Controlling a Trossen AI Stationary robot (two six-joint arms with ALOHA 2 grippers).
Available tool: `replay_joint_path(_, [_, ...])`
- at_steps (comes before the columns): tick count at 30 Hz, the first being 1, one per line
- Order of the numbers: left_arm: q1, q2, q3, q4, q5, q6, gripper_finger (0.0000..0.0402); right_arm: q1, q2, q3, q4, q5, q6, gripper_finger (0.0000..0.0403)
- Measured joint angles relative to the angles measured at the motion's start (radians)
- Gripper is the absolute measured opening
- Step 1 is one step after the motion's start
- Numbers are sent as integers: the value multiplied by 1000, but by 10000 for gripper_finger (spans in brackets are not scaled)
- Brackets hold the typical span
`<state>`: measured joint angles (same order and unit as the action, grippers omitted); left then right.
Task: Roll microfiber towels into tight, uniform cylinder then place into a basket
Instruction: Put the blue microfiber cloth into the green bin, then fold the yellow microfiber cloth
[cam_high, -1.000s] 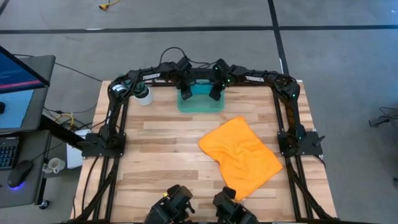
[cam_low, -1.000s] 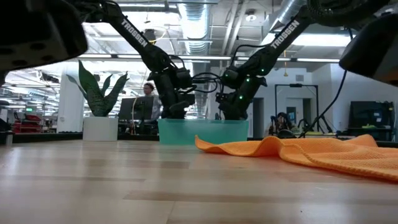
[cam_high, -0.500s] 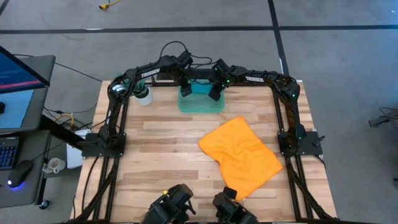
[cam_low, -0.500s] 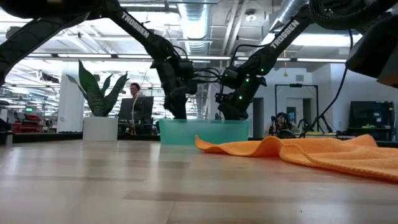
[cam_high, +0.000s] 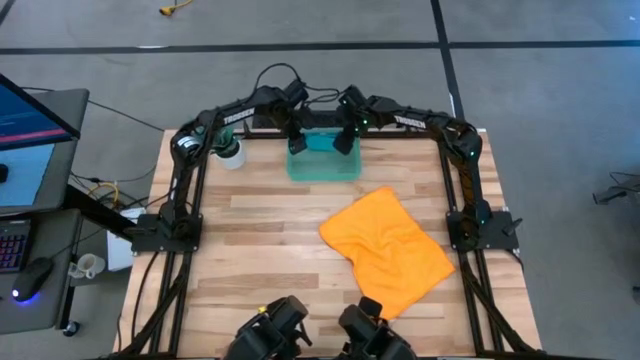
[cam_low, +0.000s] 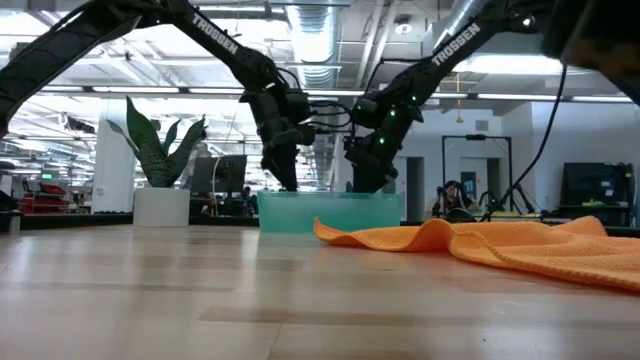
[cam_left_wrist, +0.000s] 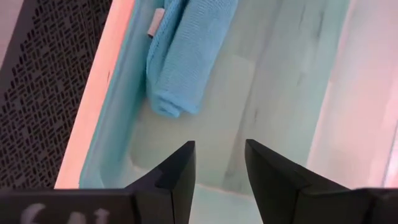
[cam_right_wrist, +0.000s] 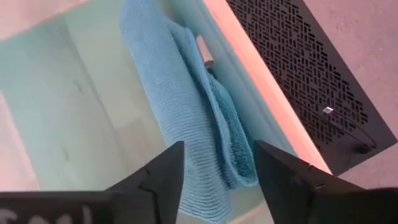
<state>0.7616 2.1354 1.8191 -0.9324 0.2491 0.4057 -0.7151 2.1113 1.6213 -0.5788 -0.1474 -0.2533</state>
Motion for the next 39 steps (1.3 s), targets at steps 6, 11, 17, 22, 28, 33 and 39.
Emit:
replay_joint_path(6, [1, -44, 0, -19, 6, -6, 129, 1, 0, 70, -123, 0, 0, 224])
replay_joint_path(11, [-3, -130, -39, -25, 28, -25, 129, 15, -35, 98, -329, 0, 23, 210])
replay_joint_path(17, [-12, -257, -195, 43, 107, -69, 129, 80, -155, 85, -502, 1, 85, 188])
replay_joint_path(22, [-46, -390, -407, 184, 106, -121, 129, 181, -316, -7, -478, 84, 150, 175])
replay_joint_path(28, [-142, -572, -654, 399, 105, -218, 129, 345, -498, -162, -394, 169, 283, 168])
replay_joint_path(33, [-261, -705, -828, 570, 82, -288, 129, 519, -615, -335, -304, 288, 405, 166])
replay_joint_path(39, [-423, -779, -981, 694, -21, -342, 129, 734, -681, -500, -253, 475, 616, 166])
